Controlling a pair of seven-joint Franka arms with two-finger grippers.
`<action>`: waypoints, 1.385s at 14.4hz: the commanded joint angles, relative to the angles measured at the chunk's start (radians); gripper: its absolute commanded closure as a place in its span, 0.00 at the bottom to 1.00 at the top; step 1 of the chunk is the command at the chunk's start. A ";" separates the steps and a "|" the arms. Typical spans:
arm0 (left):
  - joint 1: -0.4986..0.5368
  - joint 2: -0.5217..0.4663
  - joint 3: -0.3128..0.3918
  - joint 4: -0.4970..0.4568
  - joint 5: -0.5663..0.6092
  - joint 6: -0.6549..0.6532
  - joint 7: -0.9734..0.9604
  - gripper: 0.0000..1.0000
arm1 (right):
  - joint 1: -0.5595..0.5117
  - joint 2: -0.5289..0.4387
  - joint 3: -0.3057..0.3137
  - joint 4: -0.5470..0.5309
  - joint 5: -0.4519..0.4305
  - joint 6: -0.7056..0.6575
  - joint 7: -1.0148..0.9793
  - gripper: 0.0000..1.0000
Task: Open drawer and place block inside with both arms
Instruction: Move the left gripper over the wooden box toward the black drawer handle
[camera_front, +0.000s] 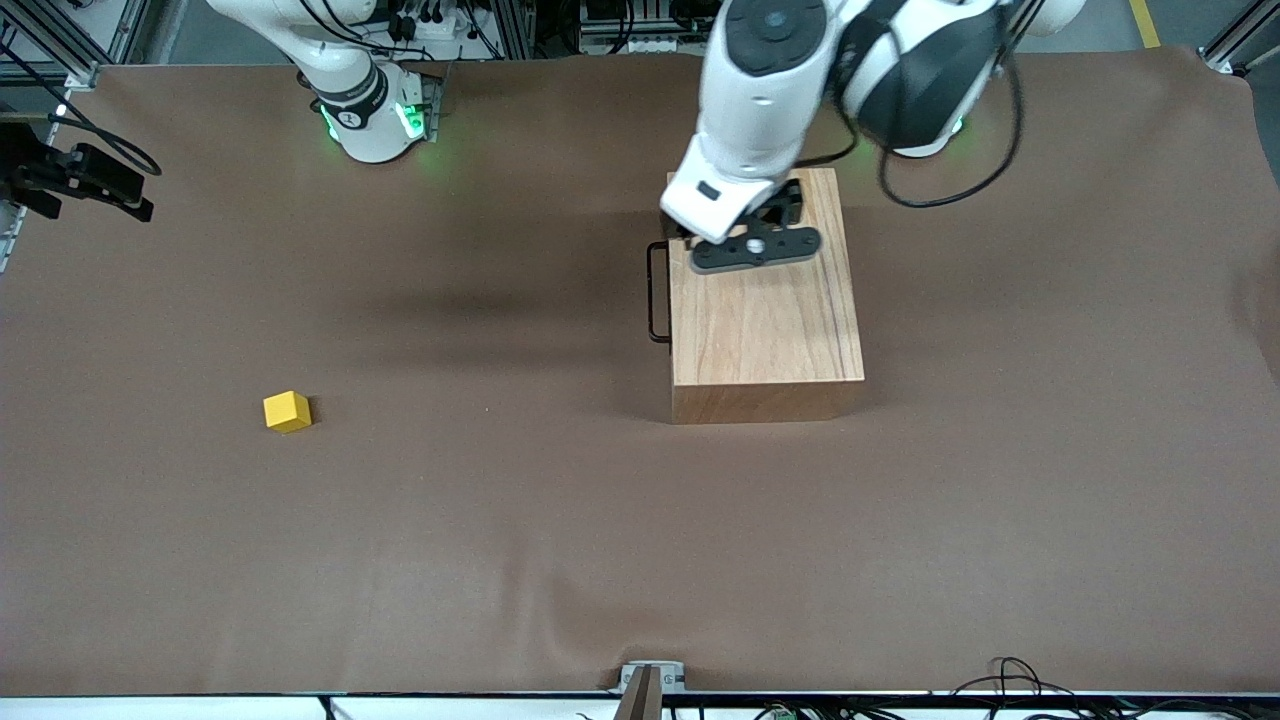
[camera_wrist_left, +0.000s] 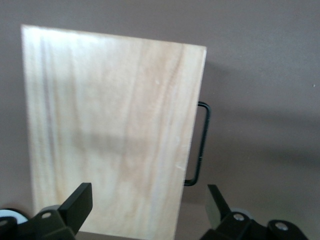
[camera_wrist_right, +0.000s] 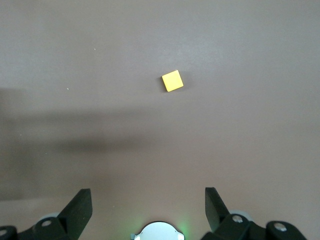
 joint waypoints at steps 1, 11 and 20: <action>-0.095 0.079 0.016 0.055 0.078 0.048 -0.121 0.00 | 0.002 0.003 0.006 0.011 -0.011 -0.010 0.001 0.00; -0.210 0.299 0.018 0.095 0.236 0.217 -0.342 0.00 | 0.004 0.015 0.006 0.013 -0.013 -0.004 -0.001 0.00; -0.228 0.357 0.018 0.097 0.271 0.249 -0.327 0.00 | 0.002 0.015 0.006 0.008 -0.014 -0.012 0.001 0.00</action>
